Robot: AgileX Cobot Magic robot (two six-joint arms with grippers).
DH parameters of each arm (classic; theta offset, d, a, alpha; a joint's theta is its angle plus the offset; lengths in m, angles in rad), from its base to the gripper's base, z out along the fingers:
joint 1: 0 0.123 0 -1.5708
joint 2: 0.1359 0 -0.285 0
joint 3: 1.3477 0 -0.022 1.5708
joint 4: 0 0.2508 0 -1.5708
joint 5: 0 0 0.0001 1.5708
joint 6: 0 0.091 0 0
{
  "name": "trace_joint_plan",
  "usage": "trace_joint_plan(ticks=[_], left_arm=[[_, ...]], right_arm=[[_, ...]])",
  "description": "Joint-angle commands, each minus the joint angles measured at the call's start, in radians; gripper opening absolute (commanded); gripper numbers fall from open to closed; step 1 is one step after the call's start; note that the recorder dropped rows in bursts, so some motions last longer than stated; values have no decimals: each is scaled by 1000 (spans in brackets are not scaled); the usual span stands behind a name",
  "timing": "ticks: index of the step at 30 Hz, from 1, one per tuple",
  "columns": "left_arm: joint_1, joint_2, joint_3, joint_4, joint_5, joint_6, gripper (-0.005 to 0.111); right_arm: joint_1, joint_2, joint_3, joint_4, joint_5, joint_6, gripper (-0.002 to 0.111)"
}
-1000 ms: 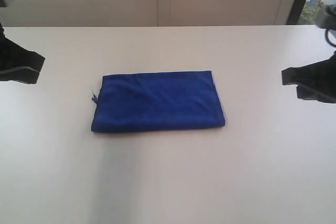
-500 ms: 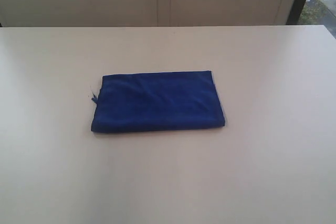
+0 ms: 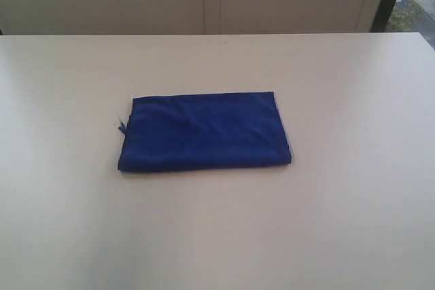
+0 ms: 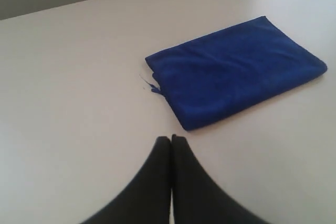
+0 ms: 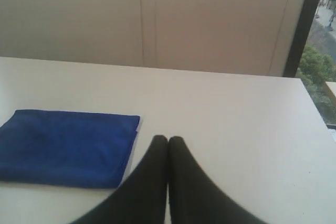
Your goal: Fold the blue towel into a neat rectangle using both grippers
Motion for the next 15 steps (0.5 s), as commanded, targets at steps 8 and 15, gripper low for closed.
trace_joint_plan(ticks=[8, 15], left_arm=[[2, -5, 70, 15, -8, 23, 0], [2, -5, 70, 15, -8, 26, 0]], right_arm=[[-6, -3, 74, -29, 9, -3, 0], [-6, -3, 74, -27, 18, -3, 0]])
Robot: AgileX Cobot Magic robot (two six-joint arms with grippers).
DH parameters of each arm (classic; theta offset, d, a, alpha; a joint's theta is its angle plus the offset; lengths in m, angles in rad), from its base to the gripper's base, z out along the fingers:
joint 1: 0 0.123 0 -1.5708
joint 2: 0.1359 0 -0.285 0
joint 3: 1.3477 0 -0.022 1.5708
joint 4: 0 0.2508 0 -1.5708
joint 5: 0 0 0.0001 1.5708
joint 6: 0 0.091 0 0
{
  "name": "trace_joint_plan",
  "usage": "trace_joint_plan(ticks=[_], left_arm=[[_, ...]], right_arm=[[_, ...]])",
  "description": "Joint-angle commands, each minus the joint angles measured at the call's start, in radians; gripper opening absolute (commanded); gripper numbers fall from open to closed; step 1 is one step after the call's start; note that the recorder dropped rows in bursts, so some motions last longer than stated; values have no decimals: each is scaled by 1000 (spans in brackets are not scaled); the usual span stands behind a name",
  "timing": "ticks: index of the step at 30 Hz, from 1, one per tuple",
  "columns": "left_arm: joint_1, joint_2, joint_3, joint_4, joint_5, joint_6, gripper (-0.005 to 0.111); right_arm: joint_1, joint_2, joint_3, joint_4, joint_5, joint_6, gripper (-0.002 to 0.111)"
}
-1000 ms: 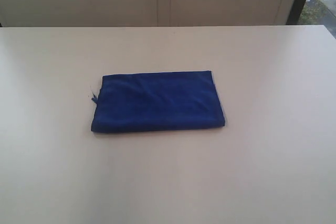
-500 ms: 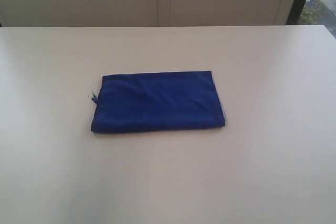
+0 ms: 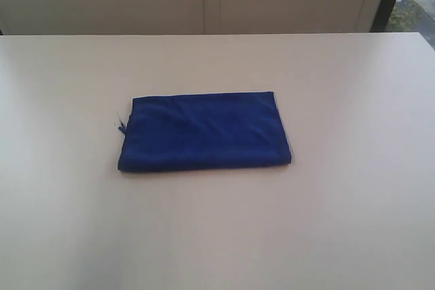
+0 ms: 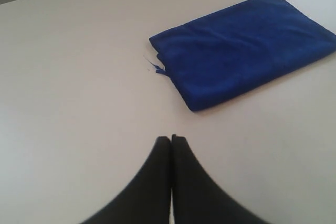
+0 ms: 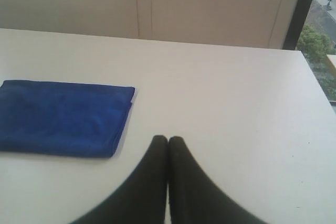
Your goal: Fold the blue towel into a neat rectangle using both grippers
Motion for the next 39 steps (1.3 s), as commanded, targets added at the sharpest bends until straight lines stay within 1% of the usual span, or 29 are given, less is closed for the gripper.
trace_joint_plan(ticks=[1, 19, 23, 30, 37, 39], left_arm=[[2, -5, 7, -7, 12, 4, 0], [2, -5, 7, -7, 11, 4, 0], [2, -5, 7, -7, 11, 4, 0], [2, -5, 7, -7, 11, 4, 0], [2, -5, 7, -7, 11, 6, 0], [2, -5, 7, -7, 11, 6, 0]], right_arm=[[-6, -3, 4, -8, 1, -3, 0], [-6, -3, 11, -5, -7, -3, 0], [-6, -7, 46, -5, -11, -3, 0], [-6, -81, 140, -5, -108, -3, 0], [-6, -168, 238, -5, -117, -3, 0], [-6, -168, 265, 0, -165, -3, 0]])
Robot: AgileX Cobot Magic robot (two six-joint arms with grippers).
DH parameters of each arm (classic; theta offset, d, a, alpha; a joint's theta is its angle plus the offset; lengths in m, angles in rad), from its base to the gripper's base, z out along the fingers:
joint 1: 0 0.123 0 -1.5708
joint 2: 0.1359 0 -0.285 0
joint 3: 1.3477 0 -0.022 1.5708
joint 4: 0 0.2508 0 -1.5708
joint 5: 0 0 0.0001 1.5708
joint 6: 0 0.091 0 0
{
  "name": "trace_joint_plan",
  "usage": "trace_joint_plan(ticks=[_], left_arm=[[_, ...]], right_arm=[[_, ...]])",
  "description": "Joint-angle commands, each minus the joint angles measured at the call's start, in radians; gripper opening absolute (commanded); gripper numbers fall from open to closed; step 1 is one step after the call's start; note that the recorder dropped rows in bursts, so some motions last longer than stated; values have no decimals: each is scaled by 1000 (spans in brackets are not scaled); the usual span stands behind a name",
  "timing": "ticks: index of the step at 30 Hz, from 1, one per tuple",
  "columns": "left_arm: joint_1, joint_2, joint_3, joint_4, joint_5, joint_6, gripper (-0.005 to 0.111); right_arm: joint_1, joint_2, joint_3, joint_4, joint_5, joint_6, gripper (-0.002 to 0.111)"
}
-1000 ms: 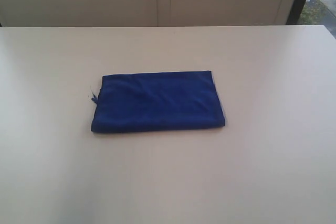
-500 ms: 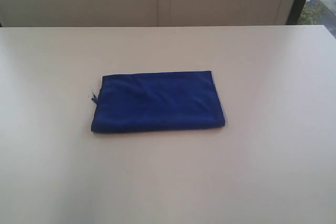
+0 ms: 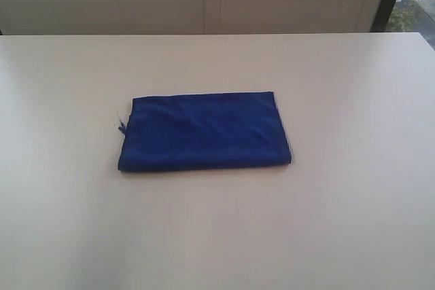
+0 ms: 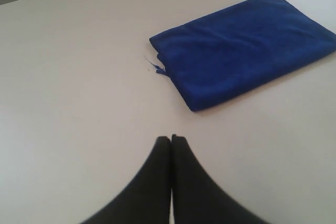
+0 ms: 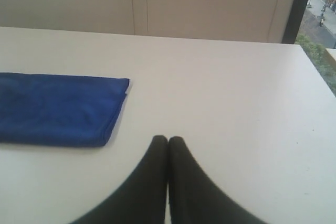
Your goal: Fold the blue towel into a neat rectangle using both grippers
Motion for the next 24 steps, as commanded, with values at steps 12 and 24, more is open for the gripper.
trace_joint_plan(ticks=[12, 24], left_arm=[[2, -5, 7, -7, 11, 2, 0], [2, -5, 7, -7, 11, 2, 0]], right_arm=[[-6, -12, 199, 2, -139, 0, 0], [-6, -12, 219, -87, -183, 2, 0]])
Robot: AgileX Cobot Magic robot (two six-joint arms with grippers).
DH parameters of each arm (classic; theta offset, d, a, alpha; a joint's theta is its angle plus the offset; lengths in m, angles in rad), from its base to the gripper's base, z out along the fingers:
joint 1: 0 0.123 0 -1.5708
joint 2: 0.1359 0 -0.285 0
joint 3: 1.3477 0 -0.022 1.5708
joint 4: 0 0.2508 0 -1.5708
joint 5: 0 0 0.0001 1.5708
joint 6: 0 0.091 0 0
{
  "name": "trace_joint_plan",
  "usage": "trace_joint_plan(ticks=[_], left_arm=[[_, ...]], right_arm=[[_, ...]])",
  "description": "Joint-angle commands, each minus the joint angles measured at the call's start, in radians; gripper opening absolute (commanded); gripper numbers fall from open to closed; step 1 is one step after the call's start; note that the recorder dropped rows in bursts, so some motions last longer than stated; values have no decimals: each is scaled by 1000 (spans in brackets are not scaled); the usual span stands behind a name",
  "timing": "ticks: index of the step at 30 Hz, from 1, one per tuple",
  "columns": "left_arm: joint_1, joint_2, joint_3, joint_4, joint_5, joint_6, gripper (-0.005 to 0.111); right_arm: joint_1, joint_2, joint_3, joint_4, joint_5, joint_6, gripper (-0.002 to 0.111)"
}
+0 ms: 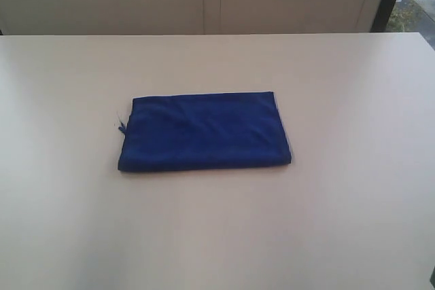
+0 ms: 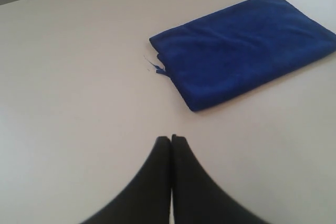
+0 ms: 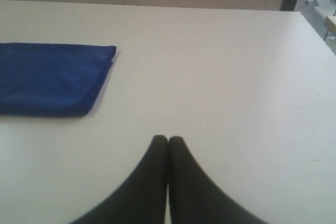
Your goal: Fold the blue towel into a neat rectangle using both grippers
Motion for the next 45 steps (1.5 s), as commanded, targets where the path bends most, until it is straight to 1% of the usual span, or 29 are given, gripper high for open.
trace_joint_plan(ticks=[1, 6, 9, 11, 45], left_arm=[[2, -5, 7, -7, 11, 2, 0], [2, -5, 7, -7, 11, 2, 0], [2, -5, 7, -7, 11, 2, 0], [2, -5, 7, -7, 11, 2, 0], [2, -5, 7, -7, 11, 2, 0]], right_arm=[[-6, -6, 4, -78, -14, 2, 0], [-6, -6, 4, -110, -14, 6, 0], [-6, -6, 4, -152, -14, 117, 0], [-6, -6, 4, -152, -17, 138, 0], [-6, -6, 4, -152, -17, 138, 0]])
